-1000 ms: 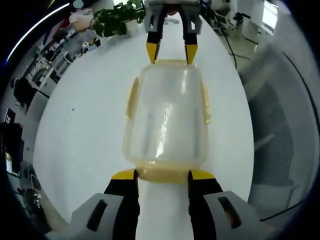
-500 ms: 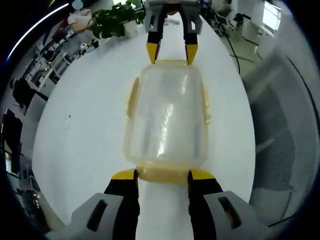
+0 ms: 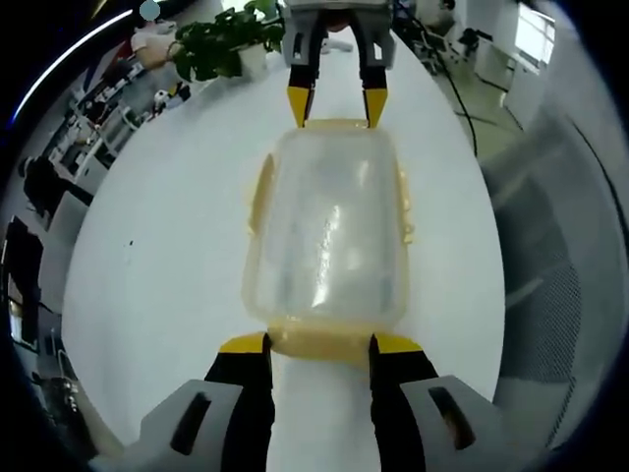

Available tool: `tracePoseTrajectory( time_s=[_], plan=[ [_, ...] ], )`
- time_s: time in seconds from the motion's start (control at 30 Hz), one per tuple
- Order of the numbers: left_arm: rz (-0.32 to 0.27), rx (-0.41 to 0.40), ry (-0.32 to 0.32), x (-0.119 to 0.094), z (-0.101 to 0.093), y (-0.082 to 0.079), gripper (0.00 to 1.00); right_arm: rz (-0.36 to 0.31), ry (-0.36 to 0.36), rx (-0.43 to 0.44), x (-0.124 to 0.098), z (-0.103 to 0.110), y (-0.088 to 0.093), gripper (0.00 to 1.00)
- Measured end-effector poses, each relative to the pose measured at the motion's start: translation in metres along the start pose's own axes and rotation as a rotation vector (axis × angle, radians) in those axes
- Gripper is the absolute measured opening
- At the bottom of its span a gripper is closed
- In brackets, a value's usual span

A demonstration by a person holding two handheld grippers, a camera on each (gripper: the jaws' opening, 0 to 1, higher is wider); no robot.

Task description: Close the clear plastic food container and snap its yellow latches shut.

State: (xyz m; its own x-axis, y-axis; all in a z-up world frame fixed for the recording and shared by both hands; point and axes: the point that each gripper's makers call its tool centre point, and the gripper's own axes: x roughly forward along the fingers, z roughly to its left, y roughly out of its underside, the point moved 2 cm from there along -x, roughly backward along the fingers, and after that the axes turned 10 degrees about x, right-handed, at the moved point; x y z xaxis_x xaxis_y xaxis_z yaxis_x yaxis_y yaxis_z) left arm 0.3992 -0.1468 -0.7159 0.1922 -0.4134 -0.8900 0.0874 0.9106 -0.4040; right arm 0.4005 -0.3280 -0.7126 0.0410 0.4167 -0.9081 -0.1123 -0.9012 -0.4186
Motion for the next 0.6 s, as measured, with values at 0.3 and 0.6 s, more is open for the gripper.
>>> tracePoseTrajectory(
  time_s=[0.3,0.6],
  plan=[
    [-0.01,0.002,0.013,0.008,0.001,-0.012,0.35,0.004,-0.002,0.003,-0.005,-0.003,0.014,0.35],
    [-0.017,0.006,0.022,0.014,0.004,-0.023,0.35,0.0,-0.01,0.027,-0.009,-0.006,0.026,0.35]
  ],
)
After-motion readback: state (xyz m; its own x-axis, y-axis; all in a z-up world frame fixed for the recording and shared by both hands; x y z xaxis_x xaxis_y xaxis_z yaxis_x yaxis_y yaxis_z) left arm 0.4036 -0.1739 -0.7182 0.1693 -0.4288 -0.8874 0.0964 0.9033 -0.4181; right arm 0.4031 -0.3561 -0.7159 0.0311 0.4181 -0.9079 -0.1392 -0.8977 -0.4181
